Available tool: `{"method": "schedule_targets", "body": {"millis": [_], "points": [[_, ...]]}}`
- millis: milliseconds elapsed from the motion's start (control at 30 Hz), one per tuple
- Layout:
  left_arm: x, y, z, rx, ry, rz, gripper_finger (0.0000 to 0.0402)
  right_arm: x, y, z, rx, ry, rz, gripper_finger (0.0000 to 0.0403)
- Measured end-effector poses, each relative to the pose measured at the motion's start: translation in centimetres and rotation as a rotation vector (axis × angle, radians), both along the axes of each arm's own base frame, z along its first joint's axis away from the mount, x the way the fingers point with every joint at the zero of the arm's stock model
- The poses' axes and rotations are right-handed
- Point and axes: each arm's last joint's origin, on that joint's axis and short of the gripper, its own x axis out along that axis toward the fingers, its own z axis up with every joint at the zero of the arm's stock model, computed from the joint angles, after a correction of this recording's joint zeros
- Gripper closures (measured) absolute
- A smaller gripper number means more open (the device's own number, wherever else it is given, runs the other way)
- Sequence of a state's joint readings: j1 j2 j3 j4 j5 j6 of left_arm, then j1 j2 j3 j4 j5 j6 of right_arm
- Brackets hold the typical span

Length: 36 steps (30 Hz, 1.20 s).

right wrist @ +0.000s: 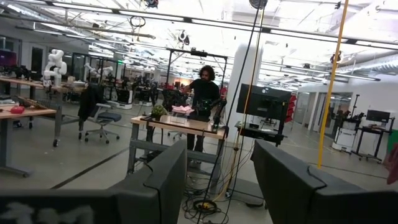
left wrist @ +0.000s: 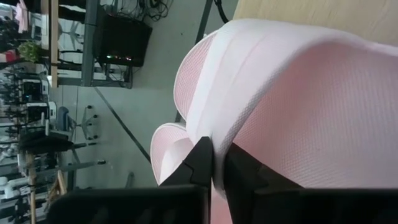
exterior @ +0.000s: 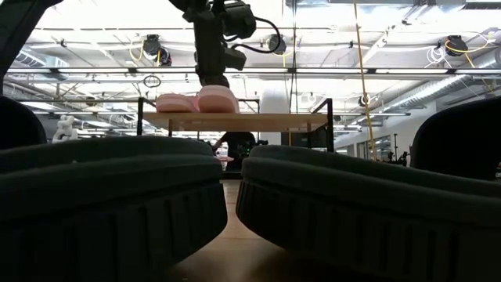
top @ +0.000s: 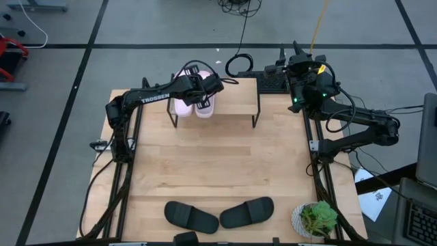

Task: Pick and place slides into the shelf
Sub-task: Put the pink slide on the shelf

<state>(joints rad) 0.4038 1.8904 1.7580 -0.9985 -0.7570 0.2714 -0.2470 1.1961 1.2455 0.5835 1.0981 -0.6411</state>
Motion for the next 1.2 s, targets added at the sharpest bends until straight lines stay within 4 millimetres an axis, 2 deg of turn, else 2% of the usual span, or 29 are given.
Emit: {"method": "schedule_targets", "body": {"millis": [500, 900, 1200], "points": [[-0.02, 0.02, -0.01, -0.001, 0.030, -0.025, 0.0365, 0.00, 0.00, 0.01, 0.000, -0.001, 0.000, 0.0229], [0.00, 0.01, -0.04, -0.018, 0.012, -0.025, 0.0260, -0.01, 0.00, 0.01, 0.000, -0.001, -0.001, 0.0229], [0.05, -0.25, 0.09, -0.018, 0.007, -0.031, 0.0243, -0.01, 0.00, 0.01, 0.000, -0.001, 0.000, 0.0229]]}}
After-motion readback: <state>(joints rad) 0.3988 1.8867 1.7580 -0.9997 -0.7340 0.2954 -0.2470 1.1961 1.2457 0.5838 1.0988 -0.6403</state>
